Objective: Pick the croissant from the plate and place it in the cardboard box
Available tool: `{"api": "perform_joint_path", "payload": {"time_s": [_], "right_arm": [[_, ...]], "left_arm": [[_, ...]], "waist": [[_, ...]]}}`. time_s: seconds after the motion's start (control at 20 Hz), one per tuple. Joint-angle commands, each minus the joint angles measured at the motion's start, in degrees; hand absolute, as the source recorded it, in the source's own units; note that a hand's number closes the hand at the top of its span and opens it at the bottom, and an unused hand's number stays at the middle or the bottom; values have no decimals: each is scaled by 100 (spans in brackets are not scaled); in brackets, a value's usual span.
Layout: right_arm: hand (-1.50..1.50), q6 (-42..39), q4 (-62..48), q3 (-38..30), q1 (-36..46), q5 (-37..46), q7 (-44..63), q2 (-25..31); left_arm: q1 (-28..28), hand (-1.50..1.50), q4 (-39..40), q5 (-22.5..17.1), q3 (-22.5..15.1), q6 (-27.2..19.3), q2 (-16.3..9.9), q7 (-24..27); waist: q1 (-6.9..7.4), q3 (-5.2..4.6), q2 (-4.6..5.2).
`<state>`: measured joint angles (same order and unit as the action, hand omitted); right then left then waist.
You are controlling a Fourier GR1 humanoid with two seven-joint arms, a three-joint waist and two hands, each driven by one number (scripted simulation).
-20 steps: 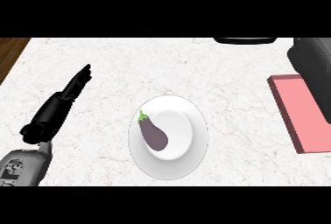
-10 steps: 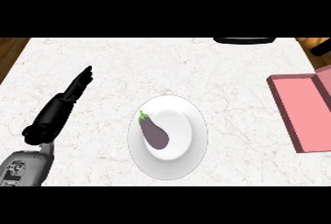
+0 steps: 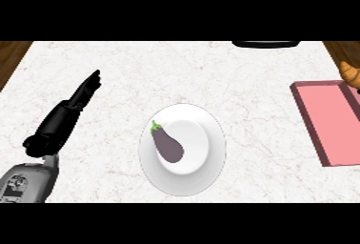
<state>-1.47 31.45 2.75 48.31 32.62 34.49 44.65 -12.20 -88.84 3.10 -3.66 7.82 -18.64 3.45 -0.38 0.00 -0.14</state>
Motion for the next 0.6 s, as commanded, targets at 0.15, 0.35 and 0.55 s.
{"api": "perform_joint_path", "payload": {"time_s": [0.15,0.35,0.55], "right_arm": [[-150,-935,246,-352,-443,-523,-803,82],[-150,-300,677,-700,-784,-769,-1719,160],[-150,1131,1083,-1783,-346,-1577,-2027,-209]], "left_arm": [[179,0,-280,-76,92,198,-28,-96],[-12,0,301,306,2,-131,225,275],[110,0,64,45,166,128,-39,61]], "waist": [[51,0,5],[-39,0,12],[-66,20,-42]]}}
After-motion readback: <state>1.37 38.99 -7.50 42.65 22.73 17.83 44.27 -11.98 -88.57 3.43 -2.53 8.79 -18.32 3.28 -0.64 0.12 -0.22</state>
